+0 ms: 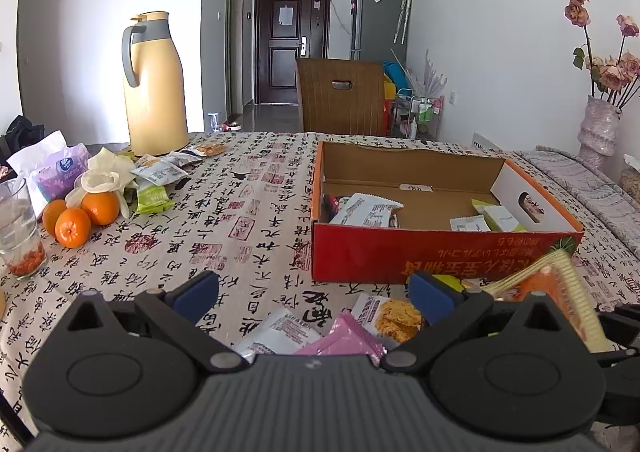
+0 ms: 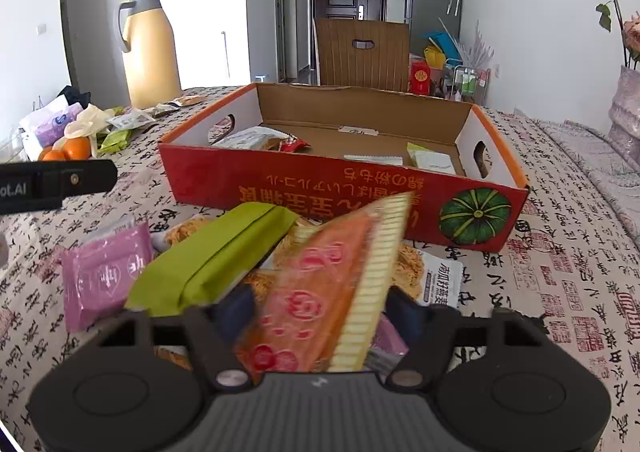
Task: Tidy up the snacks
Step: 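Grasp the long orange snack bag with the right tool, then grasp the pink snack packet with the left tool, then carry the orange bag and pink packet with both tools over the red box, then lower both snacks into the red box and open both tools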
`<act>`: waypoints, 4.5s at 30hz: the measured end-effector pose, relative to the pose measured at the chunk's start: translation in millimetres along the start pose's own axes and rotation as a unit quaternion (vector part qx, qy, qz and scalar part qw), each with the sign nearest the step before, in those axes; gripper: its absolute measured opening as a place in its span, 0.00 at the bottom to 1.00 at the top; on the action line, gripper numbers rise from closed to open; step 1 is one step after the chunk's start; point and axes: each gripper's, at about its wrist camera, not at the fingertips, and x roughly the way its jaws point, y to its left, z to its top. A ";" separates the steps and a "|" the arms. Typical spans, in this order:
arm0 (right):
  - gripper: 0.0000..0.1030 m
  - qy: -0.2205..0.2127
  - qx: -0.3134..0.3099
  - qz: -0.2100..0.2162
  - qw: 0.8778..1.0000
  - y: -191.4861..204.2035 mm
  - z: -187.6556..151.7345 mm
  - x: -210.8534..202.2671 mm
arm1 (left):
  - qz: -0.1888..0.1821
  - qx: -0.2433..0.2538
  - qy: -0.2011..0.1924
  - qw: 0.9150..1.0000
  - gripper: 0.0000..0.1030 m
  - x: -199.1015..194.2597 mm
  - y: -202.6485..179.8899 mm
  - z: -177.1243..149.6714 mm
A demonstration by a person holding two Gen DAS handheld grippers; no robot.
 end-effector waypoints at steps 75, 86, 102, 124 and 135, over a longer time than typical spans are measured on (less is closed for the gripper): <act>0.20 -0.151 0.115 0.012 0.982 -91.4 21.0 -61.2 | -0.041 0.073 -0.024 0.996 0.60 -5.3 -32.0 14.9; 0.20 -0.185 0.103 0.041 0.977 -92.6 75.0 -40.6 | -0.039 0.042 -0.053 0.997 0.60 14.8 -55.6 66.1; 0.20 -0.165 0.095 0.045 0.981 -102.8 143.8 36.5 | -0.013 0.018 -0.038 0.999 0.60 97.6 -74.3 113.3; 0.23 -0.082 0.116 0.049 0.989 -112.0 124.1 120.4 | -0.026 0.028 0.010 0.999 0.66 148.9 -75.5 82.3; 0.93 -0.099 0.122 0.021 0.987 -119.6 120.1 108.8 | -0.004 0.010 -0.005 1.000 1.00 141.6 -69.3 85.3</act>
